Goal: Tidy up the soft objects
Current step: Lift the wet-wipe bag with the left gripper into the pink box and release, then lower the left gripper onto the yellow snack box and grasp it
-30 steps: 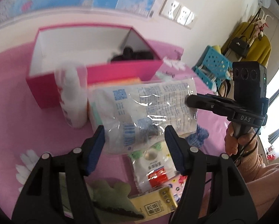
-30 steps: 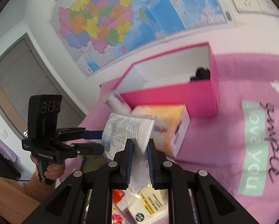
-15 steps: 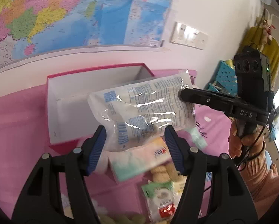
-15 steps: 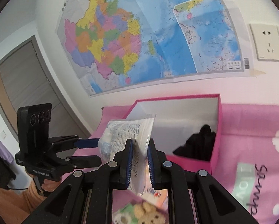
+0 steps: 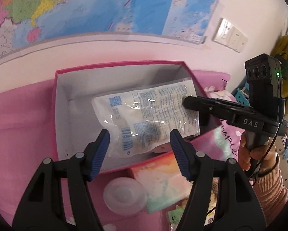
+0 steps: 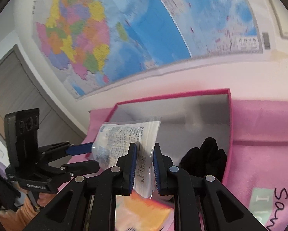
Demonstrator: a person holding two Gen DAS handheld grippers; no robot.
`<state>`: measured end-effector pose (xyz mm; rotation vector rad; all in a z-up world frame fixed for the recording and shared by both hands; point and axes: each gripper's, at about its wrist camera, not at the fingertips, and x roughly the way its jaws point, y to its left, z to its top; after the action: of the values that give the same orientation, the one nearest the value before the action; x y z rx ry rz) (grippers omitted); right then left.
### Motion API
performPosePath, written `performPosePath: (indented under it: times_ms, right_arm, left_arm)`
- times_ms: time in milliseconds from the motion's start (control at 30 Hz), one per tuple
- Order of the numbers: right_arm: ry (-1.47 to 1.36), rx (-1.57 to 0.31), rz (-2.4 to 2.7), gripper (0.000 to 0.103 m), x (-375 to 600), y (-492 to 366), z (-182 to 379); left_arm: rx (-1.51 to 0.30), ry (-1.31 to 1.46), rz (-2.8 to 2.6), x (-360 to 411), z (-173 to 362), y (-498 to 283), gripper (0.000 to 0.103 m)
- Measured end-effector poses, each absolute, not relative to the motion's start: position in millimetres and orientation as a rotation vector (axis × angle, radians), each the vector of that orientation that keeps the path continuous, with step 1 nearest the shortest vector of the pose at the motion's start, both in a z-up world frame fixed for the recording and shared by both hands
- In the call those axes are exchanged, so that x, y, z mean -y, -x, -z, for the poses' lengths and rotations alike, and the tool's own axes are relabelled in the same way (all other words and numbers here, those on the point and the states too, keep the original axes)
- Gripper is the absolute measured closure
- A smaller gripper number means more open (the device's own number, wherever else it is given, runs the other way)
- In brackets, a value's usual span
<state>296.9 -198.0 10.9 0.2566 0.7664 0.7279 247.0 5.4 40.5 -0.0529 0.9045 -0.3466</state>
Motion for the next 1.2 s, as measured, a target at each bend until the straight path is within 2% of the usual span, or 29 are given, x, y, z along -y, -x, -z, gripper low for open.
performPosePath:
  times_ms: [67, 133, 200, 333, 600, 867, 1200]
  right_arm:
    - [-0.257, -0.794, -0.719, 0.082, 193.5, -305.3, -3.8]
    - [-0.249, -0.818, -0.696, 0.069, 189.4, -312.7, 3.7]
    - [-0.217, -0.834, -0.67, 0.065, 183.4, -316.1, 8.5]
    - [-0.095, -0.808, -0.62, 0.043, 167.8, -308.0, 3.4]
    - [-0.109, -0.782, -0.636, 0.042, 183.5, -279.6, -11.3]
    - [-0.147, -0.679, -0.795, 0.042, 196.3, -211.2, -47.0]
    - [-0.12, -0.63, -0.865, 0.042, 210.7, -135.4, -59.9]
  left_arm:
    - [-0.914, 0.068, 0.335, -9.0, -35.8, -254.0, 0.037]
    - [-0.921, 0.088, 0.314, -14.0, -31.7, -257.8, 0.037]
    - [-0.915, 0.092, 0.302, -15.9, -30.0, -258.1, 0.037]
    - [-0.896, 0.098, 0.274, -20.4, -30.8, -252.9, 0.037]
    - [-0.798, 0.124, 0.269, -43.3, -50.8, -216.2, 0.037]
    - [-0.703, 0.099, 0.359, -50.3, -68.2, -145.0, 0.037]
    - [-0.725, 0.034, 0.45, -39.7, -44.1, -59.4, 0.037]
